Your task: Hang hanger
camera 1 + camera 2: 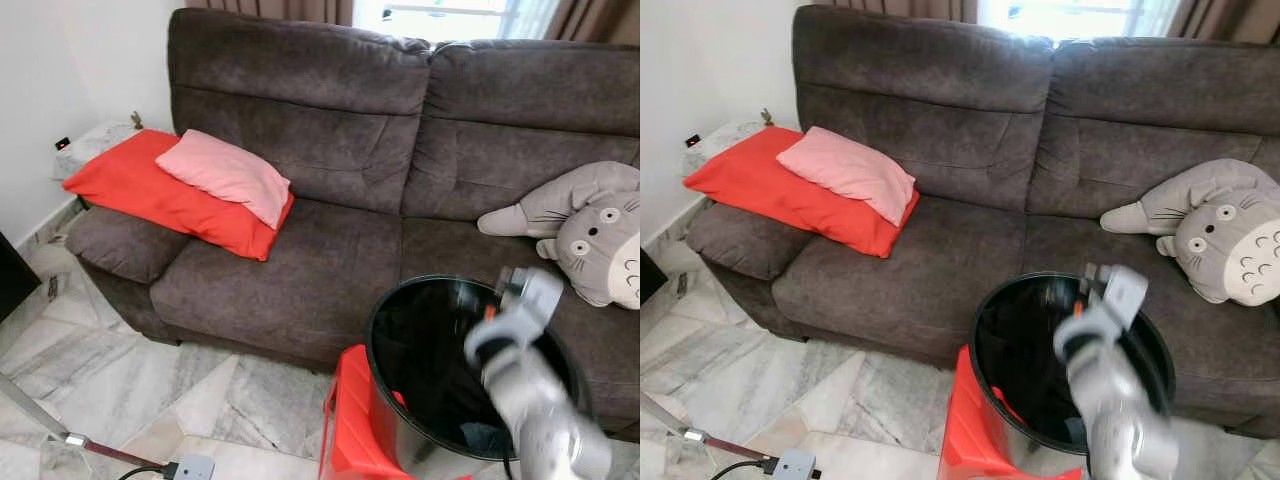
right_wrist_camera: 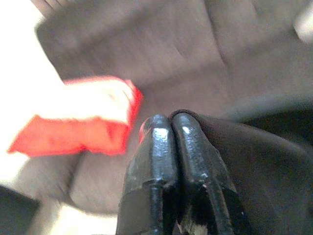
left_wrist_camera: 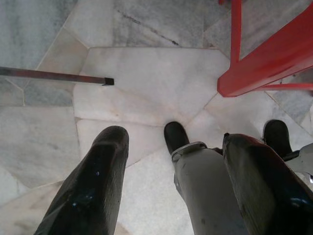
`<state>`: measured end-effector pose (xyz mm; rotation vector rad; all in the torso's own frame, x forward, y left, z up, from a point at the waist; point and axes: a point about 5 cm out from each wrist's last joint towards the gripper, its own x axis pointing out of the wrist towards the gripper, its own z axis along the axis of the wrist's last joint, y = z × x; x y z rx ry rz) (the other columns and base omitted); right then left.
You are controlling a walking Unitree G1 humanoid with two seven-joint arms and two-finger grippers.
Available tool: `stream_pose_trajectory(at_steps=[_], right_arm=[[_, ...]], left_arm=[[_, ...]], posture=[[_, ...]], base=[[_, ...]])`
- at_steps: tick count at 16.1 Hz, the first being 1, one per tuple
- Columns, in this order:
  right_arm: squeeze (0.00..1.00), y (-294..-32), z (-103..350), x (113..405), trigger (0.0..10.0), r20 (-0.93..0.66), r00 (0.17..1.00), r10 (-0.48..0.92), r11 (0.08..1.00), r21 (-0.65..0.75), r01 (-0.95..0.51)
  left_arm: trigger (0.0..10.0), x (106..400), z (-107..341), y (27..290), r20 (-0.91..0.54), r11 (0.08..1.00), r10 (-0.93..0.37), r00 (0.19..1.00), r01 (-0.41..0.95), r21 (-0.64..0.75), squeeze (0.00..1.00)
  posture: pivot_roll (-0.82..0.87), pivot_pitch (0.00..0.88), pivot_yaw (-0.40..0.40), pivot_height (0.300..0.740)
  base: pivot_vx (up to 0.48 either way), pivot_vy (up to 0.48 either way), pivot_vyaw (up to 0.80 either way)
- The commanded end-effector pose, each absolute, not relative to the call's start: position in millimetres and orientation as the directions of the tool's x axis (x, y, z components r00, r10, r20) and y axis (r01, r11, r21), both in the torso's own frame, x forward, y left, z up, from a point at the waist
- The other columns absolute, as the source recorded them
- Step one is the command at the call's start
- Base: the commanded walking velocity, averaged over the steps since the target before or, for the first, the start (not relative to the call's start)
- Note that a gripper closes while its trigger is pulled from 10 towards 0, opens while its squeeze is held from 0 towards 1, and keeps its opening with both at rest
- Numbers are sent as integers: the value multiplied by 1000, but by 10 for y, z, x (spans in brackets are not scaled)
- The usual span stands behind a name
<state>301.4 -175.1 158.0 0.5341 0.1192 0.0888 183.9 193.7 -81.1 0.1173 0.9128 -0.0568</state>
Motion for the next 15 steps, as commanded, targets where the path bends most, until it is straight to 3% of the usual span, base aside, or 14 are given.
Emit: stream_pose_trajectory(at_steps=[1, 6, 10, 15], right_arm=[[0, -1729, 1845, 3043, 0, 25, 992, 128, 858, 499, -123], [0, -1603, 2208, 3197, 0, 169, 968, 184, 845, 475, -244], [0, -1182, 2550, 3364, 0, 298, 905, 305, 785, 459, -416], [0, -786, 2628, 3400, 0, 347, 832, 432, 713, 434, -551]], left_arm=[[10000, 1790, -838, 1941, -807, 991, 3, 591, 108, 83, 0], [10000, 1799, -833, 1944, -806, 991, 4, 592, 106, 83, 0], [10000, 1817, -823, 1959, -803, 991, 9, 596, 103, 88, 0], [10000, 1813, -820, 1985, -802, 991, 18, 598, 93, 92, 0]], posture=[[-167, 44, 9, 740], [-164, 40, 15, 740], [-150, 36, 19, 740], [-138, 40, 18, 740]], base=[[0, 0, 0], [0, 0, 0], [0, 0, 0], [0, 0, 0]])
